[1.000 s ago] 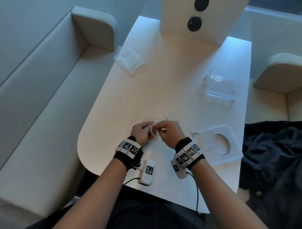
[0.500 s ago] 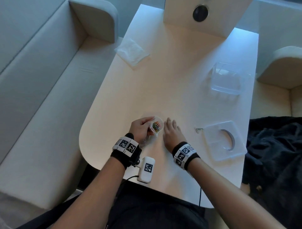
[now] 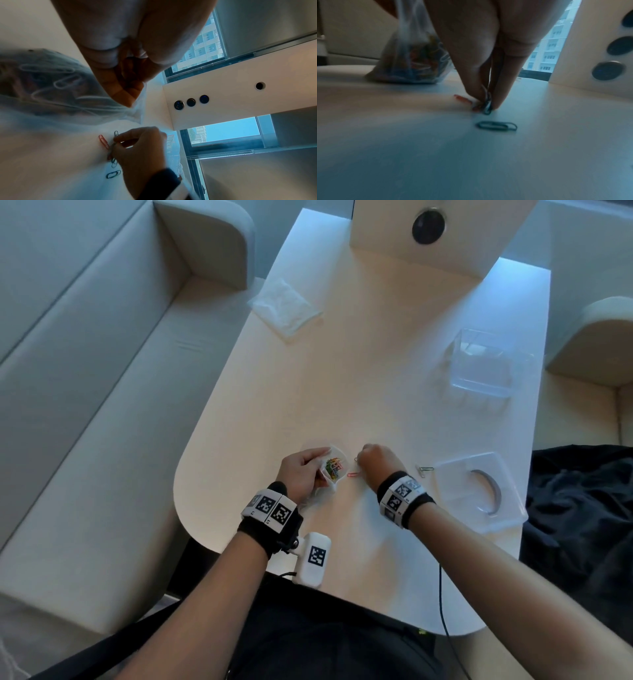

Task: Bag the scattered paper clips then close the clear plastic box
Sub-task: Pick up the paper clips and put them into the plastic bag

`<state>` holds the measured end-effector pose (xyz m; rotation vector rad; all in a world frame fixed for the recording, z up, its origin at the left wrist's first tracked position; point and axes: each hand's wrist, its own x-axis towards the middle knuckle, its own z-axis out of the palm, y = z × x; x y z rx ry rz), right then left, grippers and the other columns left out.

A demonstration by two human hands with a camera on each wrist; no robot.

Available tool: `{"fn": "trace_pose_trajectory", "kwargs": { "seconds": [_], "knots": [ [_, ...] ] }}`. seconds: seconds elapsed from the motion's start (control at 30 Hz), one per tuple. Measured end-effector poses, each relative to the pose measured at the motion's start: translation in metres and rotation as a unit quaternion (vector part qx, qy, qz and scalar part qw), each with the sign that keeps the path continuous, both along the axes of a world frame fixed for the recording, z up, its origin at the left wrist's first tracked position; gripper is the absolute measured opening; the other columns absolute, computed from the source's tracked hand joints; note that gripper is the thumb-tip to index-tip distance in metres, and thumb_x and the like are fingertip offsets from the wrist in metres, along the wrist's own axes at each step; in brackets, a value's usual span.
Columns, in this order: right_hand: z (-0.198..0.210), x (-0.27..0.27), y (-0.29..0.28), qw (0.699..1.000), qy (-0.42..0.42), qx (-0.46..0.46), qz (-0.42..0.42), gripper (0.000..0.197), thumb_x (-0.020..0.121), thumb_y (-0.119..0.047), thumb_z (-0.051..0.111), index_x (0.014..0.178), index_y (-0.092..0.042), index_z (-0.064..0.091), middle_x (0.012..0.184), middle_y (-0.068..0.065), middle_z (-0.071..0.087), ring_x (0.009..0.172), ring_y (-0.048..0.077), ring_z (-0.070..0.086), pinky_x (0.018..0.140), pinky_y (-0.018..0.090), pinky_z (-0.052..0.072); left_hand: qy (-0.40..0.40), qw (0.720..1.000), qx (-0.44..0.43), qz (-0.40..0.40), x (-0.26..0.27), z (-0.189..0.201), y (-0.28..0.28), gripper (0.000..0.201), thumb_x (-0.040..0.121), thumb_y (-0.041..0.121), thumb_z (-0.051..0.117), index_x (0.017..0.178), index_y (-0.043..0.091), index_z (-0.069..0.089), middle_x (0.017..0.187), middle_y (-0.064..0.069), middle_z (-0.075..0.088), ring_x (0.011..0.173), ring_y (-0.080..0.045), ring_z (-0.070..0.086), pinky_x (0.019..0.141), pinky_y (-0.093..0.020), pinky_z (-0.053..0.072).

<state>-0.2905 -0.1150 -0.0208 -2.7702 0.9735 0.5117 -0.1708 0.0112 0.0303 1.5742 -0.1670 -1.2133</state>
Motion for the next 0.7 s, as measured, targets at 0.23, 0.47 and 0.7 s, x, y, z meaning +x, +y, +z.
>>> {"fn": "trace_pose_trajectory", "kwargs": {
  "seconds": [0.23, 0.47, 0.7],
  "knots": [
    [-0.002, -0.008, -0.041, 0.883, -0.170, 0.220, -0.377, 0.007, 0.070, -0.013, 0.081, 0.077, -0.014, 0.080, 0.079, 0.001, 0.075, 0.076, 0.014, 0.072, 0.080, 0.026, 0.058, 0.005, 1.000, 0.009, -0.010, 0.001, -0.002, -0.002, 0.026, 0.095, 0.001, 0.051, 0.116, 0.001, 0.067, 0.099, -0.011, 0.066, 0.079, -0.019, 0.065, 0.058, -0.021, 0.058],
    [0.040, -0.022, -0.007, 0.571, -0.464, 0.469, -0.488, 0.011, 0.077, 0.009, 0.070, 0.087, 0.004, 0.072, 0.093, 0.021, 0.071, 0.082, 0.028, 0.070, 0.073, 0.026, 0.059, -0.002, 1.000, 0.025, -0.011, -0.005, -0.007, -0.011, 0.025, 0.095, 0.001, 0.052, 0.117, -0.001, 0.066, 0.090, -0.012, 0.067, 0.068, -0.018, 0.063, 0.054, -0.020, 0.056],
    [0.054, -0.007, 0.040, 0.861, -0.388, 0.249, -0.215, 0.008, 0.080, -0.017, 0.075, 0.087, -0.015, 0.079, 0.083, -0.003, 0.076, 0.071, 0.002, 0.070, 0.071, 0.013, 0.055, -0.014, 1.000, 0.021, -0.012, -0.009, -0.009, -0.015, 0.026, 0.096, 0.002, 0.051, 0.118, -0.001, 0.066, 0.082, -0.013, 0.066, 0.054, -0.012, 0.063, 0.052, -0.021, 0.054]
  ]
}}
